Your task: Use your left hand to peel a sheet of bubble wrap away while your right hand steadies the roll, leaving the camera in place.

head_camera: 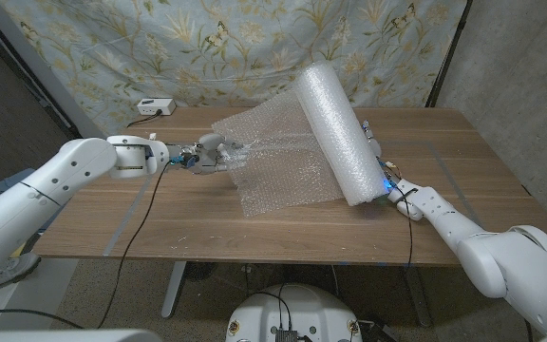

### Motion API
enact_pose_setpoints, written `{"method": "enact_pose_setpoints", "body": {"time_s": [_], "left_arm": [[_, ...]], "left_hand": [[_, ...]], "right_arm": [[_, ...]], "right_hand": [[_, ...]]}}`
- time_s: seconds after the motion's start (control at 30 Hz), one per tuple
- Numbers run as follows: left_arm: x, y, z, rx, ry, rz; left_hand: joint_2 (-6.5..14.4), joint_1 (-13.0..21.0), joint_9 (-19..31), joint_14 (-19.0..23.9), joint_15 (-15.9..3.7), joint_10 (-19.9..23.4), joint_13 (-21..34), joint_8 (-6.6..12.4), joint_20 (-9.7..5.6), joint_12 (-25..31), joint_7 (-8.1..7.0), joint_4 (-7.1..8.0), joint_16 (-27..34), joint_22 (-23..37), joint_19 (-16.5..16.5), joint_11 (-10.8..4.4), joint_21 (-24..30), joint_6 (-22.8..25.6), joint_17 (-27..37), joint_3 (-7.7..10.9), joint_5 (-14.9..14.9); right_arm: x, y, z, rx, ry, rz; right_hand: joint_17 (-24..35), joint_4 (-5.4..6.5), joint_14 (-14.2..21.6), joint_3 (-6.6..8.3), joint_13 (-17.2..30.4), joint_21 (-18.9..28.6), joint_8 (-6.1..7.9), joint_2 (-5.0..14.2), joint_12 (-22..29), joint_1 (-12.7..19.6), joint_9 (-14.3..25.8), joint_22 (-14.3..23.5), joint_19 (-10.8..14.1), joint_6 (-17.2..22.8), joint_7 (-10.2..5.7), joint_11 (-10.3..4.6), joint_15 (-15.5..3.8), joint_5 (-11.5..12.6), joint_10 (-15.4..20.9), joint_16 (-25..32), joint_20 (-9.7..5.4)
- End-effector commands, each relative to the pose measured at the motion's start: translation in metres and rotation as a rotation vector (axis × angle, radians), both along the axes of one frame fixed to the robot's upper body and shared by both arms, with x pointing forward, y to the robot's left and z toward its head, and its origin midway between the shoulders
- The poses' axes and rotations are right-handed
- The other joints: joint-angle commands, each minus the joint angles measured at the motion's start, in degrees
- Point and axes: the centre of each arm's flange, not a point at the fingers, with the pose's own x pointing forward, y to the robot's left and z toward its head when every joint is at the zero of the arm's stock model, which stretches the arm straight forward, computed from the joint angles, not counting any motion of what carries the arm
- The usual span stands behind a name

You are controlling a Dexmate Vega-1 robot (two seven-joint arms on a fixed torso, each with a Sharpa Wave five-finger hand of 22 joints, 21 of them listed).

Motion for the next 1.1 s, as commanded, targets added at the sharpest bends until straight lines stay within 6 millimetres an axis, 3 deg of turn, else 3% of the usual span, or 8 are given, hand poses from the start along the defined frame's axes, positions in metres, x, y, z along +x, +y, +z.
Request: {"method": "enact_pose_setpoints", "body": {"time_s": [0.03, 1.1], "left_arm": [[-0.005, 0.005, 0.0, 0.008, 0.025, -0.002], [-0.017, 0.018, 0.016, 0.062, 0.043, -0.02]], "left_hand": [[0.16, -0.27, 0.05, -0.51, -0.2, 1.18, 0.19, 0.16, -0.08, -0.3, 1.6, -0.05, 0.36, -0.01, -0.41, -0.86, 0.37, 1.24, 0.13, 0.38, -0.04], [0.19, -0.29, 0.16, -0.91, -0.07, 0.97, 0.39, 0.0, -0.02, -0.75, 1.61, -0.08, 0.31, -0.08, -0.89, -0.81, 1.1, 1.06, 0.23, 0.58, -0.07]], "right_arm": [[0.0, 0.006, -0.003, -0.019, 0.026, 0.035], [0.008, 0.019, 0.0, -0.027, 0.045, 0.06]], "right_hand": [[0.19, 0.24, 0.42, -0.05, 0.32, 0.06, 0.08, -0.07, -0.36, -0.46, 0.1, 0.02, 0.9, -0.14, 0.06, 0.1, -0.05, 0.33, 0.52, 0.33, 0.11], [0.12, 0.42, 0.55, -0.43, 0.34, -0.15, 0.11, 0.27, -0.81, -0.71, 0.08, -0.01, 1.41, -0.25, 0.05, 0.19, 0.02, 0.98, 0.76, 0.25, 0.34]]}}
